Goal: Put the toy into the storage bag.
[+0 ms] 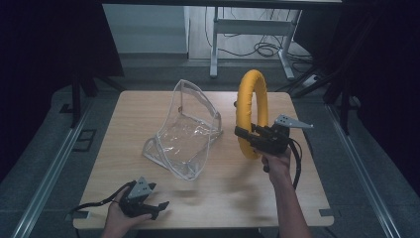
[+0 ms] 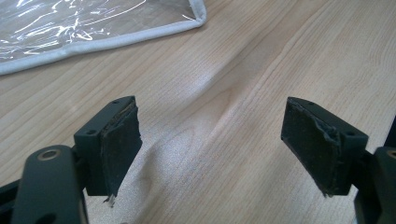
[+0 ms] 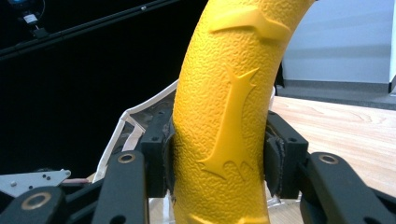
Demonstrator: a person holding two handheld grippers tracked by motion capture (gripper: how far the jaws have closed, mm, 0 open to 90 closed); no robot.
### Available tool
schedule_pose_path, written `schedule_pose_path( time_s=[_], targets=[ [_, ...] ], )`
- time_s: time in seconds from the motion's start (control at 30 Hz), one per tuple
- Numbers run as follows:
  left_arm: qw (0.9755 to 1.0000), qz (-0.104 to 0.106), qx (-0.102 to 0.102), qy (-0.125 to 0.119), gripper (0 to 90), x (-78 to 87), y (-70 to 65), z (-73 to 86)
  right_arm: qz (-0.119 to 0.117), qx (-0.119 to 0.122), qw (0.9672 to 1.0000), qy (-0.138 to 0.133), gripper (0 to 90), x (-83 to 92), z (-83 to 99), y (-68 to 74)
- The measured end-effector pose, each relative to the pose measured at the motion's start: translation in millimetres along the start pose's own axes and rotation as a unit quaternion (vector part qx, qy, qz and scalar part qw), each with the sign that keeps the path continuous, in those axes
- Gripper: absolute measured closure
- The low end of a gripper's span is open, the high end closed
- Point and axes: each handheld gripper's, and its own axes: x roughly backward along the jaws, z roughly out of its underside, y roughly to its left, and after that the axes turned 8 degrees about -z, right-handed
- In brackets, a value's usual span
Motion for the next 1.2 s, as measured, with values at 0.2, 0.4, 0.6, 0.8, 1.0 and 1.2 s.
schedule_pose_path(
  time_s=[0.2, 0.4, 0.6, 0.8, 1.0, 1.2],
  targets=[
    [1.0, 0.0, -0.001, 0.001, 19.7, 0.3, -0.2, 0.1, -0.005, -0.003, 0.9995, -0.031, 51.6, -3.8, -0.4, 3.9],
    [1.0, 0.0, -0.002, 0.0, 19.6, 0.4, 0.2, 0.1, -0.014, -0.004, 0.9983, -0.056, 51.6, -4.7, -1.9, 5.7],
    [1.0, 0.0, -0.002, 0.001, 19.6, 0.3, 0.1, 0.0, -0.016, -0.004, 0.9978, -0.064, 51.6, -8.5, -5.5, 10.5],
    [1.0, 0.0, -0.002, 0.001, 19.7, 0.1, 0.2, -0.1, -0.023, -0.001, 0.9973, -0.07, 51.6, -11.3, -10.4, 15.6],
    [1.0, 0.0, -0.003, 0.002, 19.6, -0.2, 0.2, 0.0, -0.028, 0.008, 0.9957, -0.088, 51.5, -12.5, -17.8, 24.3],
    [1.0, 0.0, -0.002, 0.001, 19.6, 0.1, 0.1, 0.0, -0.043, 0.017, 0.9939, -0.101, 51.5, -14.9, -24.6, 33.2]
  ],
)
